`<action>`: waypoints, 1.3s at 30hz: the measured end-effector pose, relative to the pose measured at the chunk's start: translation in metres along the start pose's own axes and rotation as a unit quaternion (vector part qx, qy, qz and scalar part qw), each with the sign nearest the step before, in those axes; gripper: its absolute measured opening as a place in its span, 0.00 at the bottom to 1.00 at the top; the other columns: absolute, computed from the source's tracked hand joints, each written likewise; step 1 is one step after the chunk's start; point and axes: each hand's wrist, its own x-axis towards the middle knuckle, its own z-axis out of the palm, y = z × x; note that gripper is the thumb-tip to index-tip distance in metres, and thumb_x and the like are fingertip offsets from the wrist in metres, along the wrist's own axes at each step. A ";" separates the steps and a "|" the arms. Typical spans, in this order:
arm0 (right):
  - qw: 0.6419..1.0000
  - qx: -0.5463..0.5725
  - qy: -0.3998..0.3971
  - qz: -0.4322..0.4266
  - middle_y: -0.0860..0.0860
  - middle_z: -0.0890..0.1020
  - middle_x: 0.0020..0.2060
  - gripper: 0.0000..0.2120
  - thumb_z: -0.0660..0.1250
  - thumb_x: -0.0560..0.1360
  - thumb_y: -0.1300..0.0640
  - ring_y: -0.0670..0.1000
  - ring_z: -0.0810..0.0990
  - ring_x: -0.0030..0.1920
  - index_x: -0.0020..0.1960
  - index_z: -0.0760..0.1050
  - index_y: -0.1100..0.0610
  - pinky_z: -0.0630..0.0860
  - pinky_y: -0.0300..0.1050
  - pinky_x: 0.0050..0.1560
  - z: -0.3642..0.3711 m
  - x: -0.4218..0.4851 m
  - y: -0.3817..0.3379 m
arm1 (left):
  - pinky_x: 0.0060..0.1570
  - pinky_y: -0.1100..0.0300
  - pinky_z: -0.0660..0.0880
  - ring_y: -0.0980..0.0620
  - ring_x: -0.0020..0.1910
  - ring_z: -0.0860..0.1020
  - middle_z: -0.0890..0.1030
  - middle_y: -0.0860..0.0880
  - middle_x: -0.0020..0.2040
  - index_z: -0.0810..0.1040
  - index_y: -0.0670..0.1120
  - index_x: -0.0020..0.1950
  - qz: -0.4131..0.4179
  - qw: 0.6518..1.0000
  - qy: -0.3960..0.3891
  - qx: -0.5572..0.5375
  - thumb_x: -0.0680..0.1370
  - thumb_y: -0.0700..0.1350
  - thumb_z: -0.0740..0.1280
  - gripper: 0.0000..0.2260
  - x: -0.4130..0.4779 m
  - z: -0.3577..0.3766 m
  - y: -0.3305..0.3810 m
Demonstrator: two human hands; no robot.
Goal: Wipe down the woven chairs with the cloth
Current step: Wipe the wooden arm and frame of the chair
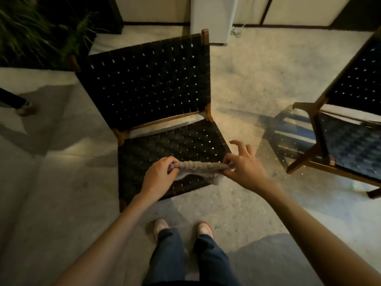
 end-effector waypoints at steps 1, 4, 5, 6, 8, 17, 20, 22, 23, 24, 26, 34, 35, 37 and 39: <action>1.000 -0.010 0.005 -0.011 0.50 0.59 0.73 0.11 0.70 0.73 0.44 0.54 0.58 0.69 0.51 0.78 0.47 0.69 0.50 0.62 0.002 0.003 -0.011 | 0.37 0.73 0.67 0.61 0.43 0.74 0.78 0.54 0.49 0.78 0.49 0.52 -0.005 1.000 0.004 0.001 0.77 0.44 0.67 0.05 -0.003 -0.009 -0.009; 0.999 0.013 -0.003 -0.035 0.48 0.75 0.59 0.09 0.68 0.74 0.45 0.49 0.72 0.59 0.51 0.77 0.49 0.73 0.47 0.58 0.012 0.019 -0.047 | 0.35 0.74 0.66 0.66 0.39 0.72 0.77 0.57 0.47 0.78 0.49 0.52 -0.012 1.000 0.020 -0.001 0.77 0.44 0.67 0.05 -0.009 -0.037 -0.039; 0.999 0.040 -0.010 -0.031 0.47 0.78 0.49 0.09 0.67 0.75 0.45 0.47 0.77 0.50 0.50 0.76 0.49 0.76 0.46 0.52 0.015 0.025 -0.059 | 0.35 0.74 0.66 0.67 0.39 0.72 0.76 0.58 0.46 0.78 0.49 0.52 -0.014 1.000 0.024 -0.004 0.77 0.44 0.67 0.05 -0.009 -0.045 -0.049; 0.997 0.069 -0.022 -0.019 0.45 0.78 0.41 0.09 0.67 0.75 0.46 0.46 0.78 0.43 0.49 0.75 0.50 0.78 0.45 0.45 0.020 0.032 -0.075 | 0.35 0.74 0.66 0.67 0.39 0.72 0.77 0.58 0.46 0.78 0.49 0.52 -0.019 0.999 0.026 -0.009 0.77 0.44 0.67 0.05 -0.009 -0.055 -0.063; 0.993 0.110 -0.039 0.005 0.45 0.78 0.36 0.08 0.67 0.76 0.47 0.45 0.78 0.35 0.49 0.73 0.50 0.80 0.44 0.37 0.032 0.048 -0.105 | 0.36 0.73 0.66 0.64 0.41 0.74 0.77 0.58 0.45 0.78 0.50 0.53 -0.029 0.999 0.020 -0.020 0.77 0.46 0.67 0.05 -0.006 -0.076 -0.090; 0.957 0.281 -0.030 0.069 0.46 0.79 0.37 0.05 0.66 0.76 0.54 0.44 0.80 0.36 0.47 0.70 0.49 0.80 0.42 0.37 0.099 0.132 -0.284 | 0.40 0.66 0.74 0.59 0.42 0.77 0.80 0.54 0.43 0.79 0.49 0.54 -0.041 0.997 -0.021 -0.055 0.78 0.50 0.66 0.08 0.033 -0.200 -0.241; 0.937 0.335 -0.035 0.091 0.46 0.78 0.39 0.06 0.66 0.77 0.53 0.43 0.79 0.39 0.46 0.68 0.47 0.78 0.36 0.35 0.111 0.164 -0.341 | 0.36 0.77 0.69 0.65 0.39 0.75 0.76 0.61 0.38 0.76 0.52 0.48 -0.039 0.996 -0.013 -0.081 0.78 0.50 0.66 0.02 0.050 -0.242 -0.277; 0.921 0.374 -0.042 0.100 0.44 0.77 0.41 0.07 0.66 0.77 0.51 0.40 0.78 0.40 0.46 0.67 0.45 0.74 0.31 0.32 0.113 0.182 -0.373 | 0.35 0.78 0.68 0.66 0.38 0.74 0.76 0.61 0.37 0.77 0.51 0.48 -0.035 0.994 -0.019 -0.097 0.79 0.49 0.65 0.03 0.063 -0.265 -0.292; 0.916 0.385 -0.041 0.103 0.43 0.76 0.42 0.07 0.67 0.76 0.51 0.40 0.77 0.41 0.47 0.68 0.45 0.73 0.29 0.31 0.113 0.195 -0.388 | 0.34 0.77 0.68 0.66 0.38 0.74 0.76 0.60 0.37 0.77 0.51 0.48 -0.033 0.994 -0.022 -0.104 0.79 0.49 0.64 0.05 0.073 -0.277 -0.301; 0.911 0.396 -0.043 0.106 0.42 0.76 0.43 0.07 0.67 0.76 0.50 0.39 0.77 0.42 0.48 0.68 0.47 0.72 0.28 0.31 0.113 0.204 -0.398 | 0.34 0.77 0.68 0.66 0.37 0.74 0.76 0.59 0.37 0.78 0.50 0.48 -0.031 0.994 -0.025 -0.105 0.79 0.49 0.64 0.05 0.081 -0.284 -0.305; 0.901 0.416 -0.045 0.112 0.43 0.76 0.44 0.09 0.67 0.76 0.49 0.40 0.76 0.44 0.51 0.69 0.49 0.71 0.29 0.34 0.113 0.217 -0.411 | 0.33 0.77 0.68 0.65 0.38 0.75 0.77 0.58 0.39 0.79 0.50 0.49 -0.035 0.992 -0.034 -0.115 0.79 0.50 0.64 0.06 0.096 -0.295 -0.310; 0.829 0.534 0.006 0.164 0.50 0.77 0.52 0.13 0.66 0.76 0.48 0.49 0.79 0.51 0.58 0.69 0.51 0.79 0.43 0.49 0.085 0.310 -0.452 | 0.38 0.75 0.71 0.64 0.45 0.77 0.80 0.57 0.45 0.79 0.49 0.57 0.019 0.988 -0.100 -0.116 0.79 0.52 0.63 0.12 0.199 -0.340 -0.324; 0.820 0.546 0.012 0.172 0.51 0.77 0.53 0.14 0.66 0.76 0.48 0.50 0.79 0.52 0.59 0.69 0.51 0.79 0.46 0.51 0.080 0.324 -0.455 | 0.40 0.74 0.72 0.63 0.47 0.77 0.81 0.54 0.49 0.78 0.47 0.60 0.030 0.987 -0.113 -0.106 0.79 0.52 0.63 0.14 0.214 -0.344 -0.323; 0.799 0.572 0.023 0.185 0.50 0.77 0.53 0.14 0.65 0.77 0.48 0.49 0.79 0.52 0.60 0.69 0.52 0.78 0.43 0.50 0.065 0.349 -0.457 | 0.42 0.74 0.71 0.61 0.50 0.76 0.81 0.52 0.55 0.77 0.46 0.64 0.052 0.986 -0.125 -0.095 0.79 0.50 0.63 0.15 0.242 -0.351 -0.318; 0.781 0.594 0.036 0.189 0.50 0.76 0.53 0.13 0.64 0.78 0.49 0.48 0.78 0.52 0.60 0.68 0.52 0.78 0.42 0.50 0.049 0.370 -0.458 | 0.42 0.76 0.70 0.61 0.52 0.74 0.79 0.53 0.56 0.76 0.46 0.64 0.084 0.984 -0.134 -0.085 0.79 0.49 0.63 0.15 0.268 -0.356 -0.309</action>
